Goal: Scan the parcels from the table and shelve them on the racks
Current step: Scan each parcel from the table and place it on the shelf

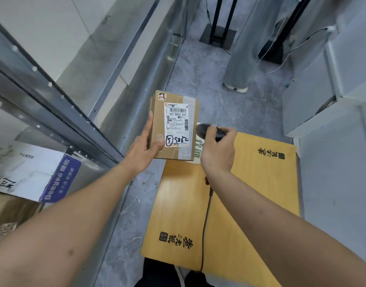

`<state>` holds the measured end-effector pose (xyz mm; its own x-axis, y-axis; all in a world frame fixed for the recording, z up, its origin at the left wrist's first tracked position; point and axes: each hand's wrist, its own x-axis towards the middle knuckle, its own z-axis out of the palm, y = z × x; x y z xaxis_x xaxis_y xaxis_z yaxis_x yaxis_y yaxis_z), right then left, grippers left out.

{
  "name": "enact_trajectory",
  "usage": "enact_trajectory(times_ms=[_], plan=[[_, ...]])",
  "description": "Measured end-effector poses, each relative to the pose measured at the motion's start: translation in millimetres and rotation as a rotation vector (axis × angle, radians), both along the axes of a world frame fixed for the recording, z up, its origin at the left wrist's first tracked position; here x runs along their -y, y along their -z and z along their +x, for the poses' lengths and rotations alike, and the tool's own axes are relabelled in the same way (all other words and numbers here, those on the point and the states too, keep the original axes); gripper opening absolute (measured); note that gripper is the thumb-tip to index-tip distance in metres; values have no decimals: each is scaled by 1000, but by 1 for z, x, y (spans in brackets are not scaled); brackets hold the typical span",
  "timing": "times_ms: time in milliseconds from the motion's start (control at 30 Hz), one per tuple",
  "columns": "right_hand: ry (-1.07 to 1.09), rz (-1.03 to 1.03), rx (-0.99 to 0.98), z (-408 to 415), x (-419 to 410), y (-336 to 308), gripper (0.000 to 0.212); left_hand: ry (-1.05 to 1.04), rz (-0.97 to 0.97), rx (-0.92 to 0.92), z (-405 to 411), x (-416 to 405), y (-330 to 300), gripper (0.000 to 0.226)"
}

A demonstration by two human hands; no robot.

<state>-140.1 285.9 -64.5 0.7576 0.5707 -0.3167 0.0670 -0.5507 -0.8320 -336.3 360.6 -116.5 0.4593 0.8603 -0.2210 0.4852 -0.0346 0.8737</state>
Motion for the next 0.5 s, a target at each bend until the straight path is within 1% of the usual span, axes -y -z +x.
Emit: enact_trajectory(times_ms=[200,400,500], plan=[[-93,164,-25,-11,25,-60,28,-18,189,-31,-3,38,-45,87],[-170,293,-6,-18,58,-112,29,-137,286,-37,-14,79,-82,83],[-211,324,4,-21,75,-128,31,-179,298,-21,-21,98,-95,84]])
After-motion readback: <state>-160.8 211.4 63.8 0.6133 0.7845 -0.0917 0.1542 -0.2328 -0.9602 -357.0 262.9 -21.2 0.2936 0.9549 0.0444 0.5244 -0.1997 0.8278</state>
